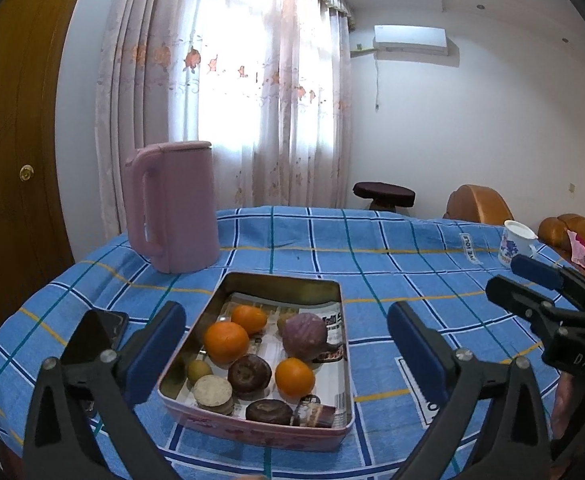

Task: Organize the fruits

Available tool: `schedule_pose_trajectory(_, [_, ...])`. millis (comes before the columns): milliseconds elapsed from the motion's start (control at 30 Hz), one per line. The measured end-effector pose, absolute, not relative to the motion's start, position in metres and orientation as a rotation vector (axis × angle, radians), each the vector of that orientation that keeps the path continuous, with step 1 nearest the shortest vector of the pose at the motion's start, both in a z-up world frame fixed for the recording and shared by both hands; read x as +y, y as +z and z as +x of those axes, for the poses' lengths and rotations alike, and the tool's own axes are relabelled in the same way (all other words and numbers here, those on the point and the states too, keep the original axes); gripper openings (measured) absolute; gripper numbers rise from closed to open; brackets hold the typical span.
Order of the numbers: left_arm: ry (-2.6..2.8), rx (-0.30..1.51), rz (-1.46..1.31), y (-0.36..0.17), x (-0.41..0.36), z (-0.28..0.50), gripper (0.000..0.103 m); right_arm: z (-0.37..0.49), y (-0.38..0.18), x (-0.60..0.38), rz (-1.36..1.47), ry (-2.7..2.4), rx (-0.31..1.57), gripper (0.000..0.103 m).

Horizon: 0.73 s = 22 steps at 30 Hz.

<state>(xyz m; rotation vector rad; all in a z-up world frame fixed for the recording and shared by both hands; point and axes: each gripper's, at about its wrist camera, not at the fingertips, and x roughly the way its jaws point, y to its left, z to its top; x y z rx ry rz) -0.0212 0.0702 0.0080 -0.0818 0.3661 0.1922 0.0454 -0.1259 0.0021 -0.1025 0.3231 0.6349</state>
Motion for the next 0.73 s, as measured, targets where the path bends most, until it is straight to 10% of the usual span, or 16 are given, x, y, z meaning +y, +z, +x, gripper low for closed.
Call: schedule_pose_trajectory(733, [0.163,0.374,-0.102,0.010,0.062,-0.020,0.103,0.033,0.003,-0.133,-0.144,0.612,0.286,0.074])
